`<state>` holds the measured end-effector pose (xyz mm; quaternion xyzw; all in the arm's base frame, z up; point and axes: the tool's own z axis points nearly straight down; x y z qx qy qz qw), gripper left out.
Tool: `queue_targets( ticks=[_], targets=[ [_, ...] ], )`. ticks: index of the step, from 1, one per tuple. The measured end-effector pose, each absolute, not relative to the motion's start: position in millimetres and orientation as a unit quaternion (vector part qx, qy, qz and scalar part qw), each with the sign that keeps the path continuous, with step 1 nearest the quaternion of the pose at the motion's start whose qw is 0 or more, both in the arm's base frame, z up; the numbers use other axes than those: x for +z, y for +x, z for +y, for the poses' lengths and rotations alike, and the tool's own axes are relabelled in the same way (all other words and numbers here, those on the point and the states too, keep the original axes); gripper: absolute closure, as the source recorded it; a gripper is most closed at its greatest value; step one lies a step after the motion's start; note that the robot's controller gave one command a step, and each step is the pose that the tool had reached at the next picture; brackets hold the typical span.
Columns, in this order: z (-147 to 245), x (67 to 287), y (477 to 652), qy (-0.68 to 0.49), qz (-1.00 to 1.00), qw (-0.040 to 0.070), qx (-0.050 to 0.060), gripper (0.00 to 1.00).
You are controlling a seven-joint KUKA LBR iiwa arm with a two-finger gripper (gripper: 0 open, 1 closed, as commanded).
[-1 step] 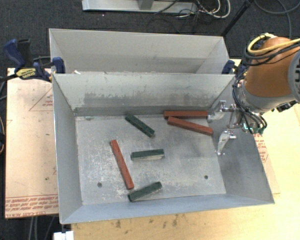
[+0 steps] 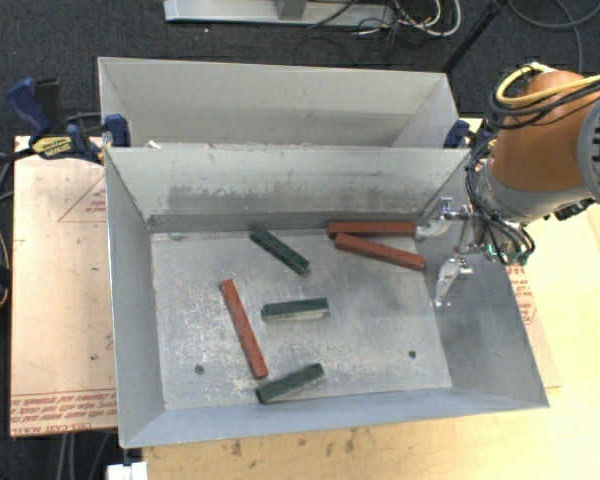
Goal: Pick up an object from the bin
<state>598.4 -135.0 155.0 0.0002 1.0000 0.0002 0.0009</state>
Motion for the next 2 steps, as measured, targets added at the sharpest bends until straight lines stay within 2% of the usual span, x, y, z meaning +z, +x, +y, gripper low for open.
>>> queue_targets(
  ticks=[1,2],
  targets=[
    [-143.8,74.9,651.5,0.1,0.995,0.007,0.0,1.0],
    [-143.7,74.9,651.6,0.1,0.995,0.007,0.0,1.0]
  ],
)
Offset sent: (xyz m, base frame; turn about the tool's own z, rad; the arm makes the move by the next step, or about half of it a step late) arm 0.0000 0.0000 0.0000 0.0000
